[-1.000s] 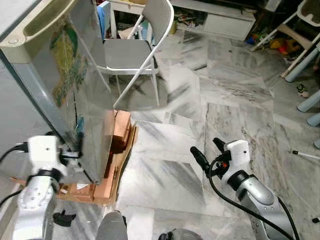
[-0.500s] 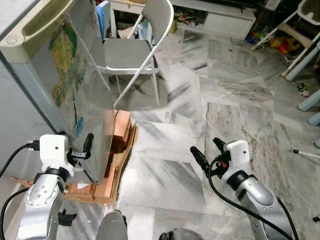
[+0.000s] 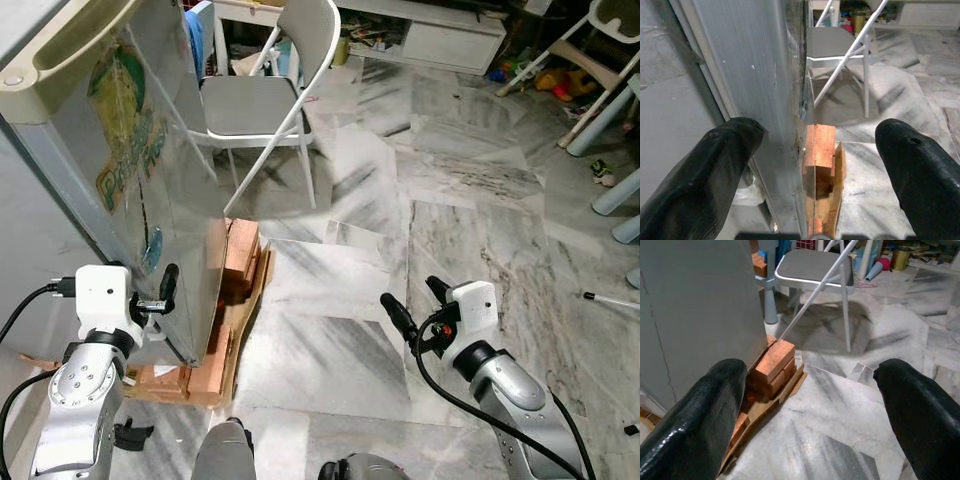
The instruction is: Restocking fridge
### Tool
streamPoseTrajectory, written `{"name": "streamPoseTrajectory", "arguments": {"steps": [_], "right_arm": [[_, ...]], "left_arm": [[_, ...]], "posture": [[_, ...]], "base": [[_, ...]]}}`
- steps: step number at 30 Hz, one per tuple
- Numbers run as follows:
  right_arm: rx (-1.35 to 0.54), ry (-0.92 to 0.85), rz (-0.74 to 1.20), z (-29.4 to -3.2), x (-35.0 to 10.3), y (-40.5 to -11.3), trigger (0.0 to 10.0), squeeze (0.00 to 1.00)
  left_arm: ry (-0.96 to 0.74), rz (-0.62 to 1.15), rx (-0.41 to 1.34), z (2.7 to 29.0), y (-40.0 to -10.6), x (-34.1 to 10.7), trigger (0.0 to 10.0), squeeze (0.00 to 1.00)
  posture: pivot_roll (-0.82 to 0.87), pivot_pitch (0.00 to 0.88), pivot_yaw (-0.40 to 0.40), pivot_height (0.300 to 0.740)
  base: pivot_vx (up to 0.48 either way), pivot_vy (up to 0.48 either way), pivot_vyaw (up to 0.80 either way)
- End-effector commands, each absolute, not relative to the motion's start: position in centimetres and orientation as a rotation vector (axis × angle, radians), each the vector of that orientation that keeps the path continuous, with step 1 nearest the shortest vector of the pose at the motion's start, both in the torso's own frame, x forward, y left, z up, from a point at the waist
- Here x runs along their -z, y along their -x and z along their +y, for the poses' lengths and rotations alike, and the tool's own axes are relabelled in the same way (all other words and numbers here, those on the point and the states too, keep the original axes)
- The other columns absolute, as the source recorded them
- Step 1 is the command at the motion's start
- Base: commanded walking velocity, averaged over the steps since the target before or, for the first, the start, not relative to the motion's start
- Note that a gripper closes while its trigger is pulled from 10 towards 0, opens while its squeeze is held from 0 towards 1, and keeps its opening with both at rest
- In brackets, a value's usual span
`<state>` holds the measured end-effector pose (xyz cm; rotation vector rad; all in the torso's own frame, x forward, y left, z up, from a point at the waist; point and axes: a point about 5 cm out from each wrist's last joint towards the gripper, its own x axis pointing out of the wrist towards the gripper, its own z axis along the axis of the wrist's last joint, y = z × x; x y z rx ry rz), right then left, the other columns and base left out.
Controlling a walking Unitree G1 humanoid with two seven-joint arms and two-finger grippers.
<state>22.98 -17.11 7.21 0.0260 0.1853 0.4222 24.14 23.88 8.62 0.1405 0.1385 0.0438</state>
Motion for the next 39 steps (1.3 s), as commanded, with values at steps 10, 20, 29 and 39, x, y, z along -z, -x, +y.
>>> {"name": "streamPoseTrajectory", "arguments": {"steps": [10,20,29,39], "right_arm": [[-0.395,-0.018,0.186,-17.7,-7.0,-22.9,10.0,0.0],[-0.418,0.013,0.268,-17.9,-5.9,-22.8,10.0,0.0],[-0.349,0.015,0.417,-19.6,-3.7,-21.2,10.0,0.0],[-0.352,-0.029,0.388,-19.6,-4.4,-20.1,10.0,0.0]], "left_arm": [[-0.207,0.093,-0.211,26.3,-25.2,-9.8,10.0,0.0],[-0.066,-0.009,0.215,18.0,-27.4,-11.7,10.0,0.0],[0.073,-0.069,0.588,7.7,-29.1,-13.9,10.0,0.0],[0.107,-0.038,0.71,4.9,-29.2,-13.6,10.0,0.0]], "posture": [[0.07,0.084,-0.088,0.74],[0.08,0.079,-0.099,0.74],[0.07,0.066,-0.099,0.74],[0.04,0.062,-0.079,0.74]], "base": [[0.0,0.0,0.0],[0.0,0.0,0.0],[0.0,0.0,0.0],[0.0,0.0,0.0]]}}
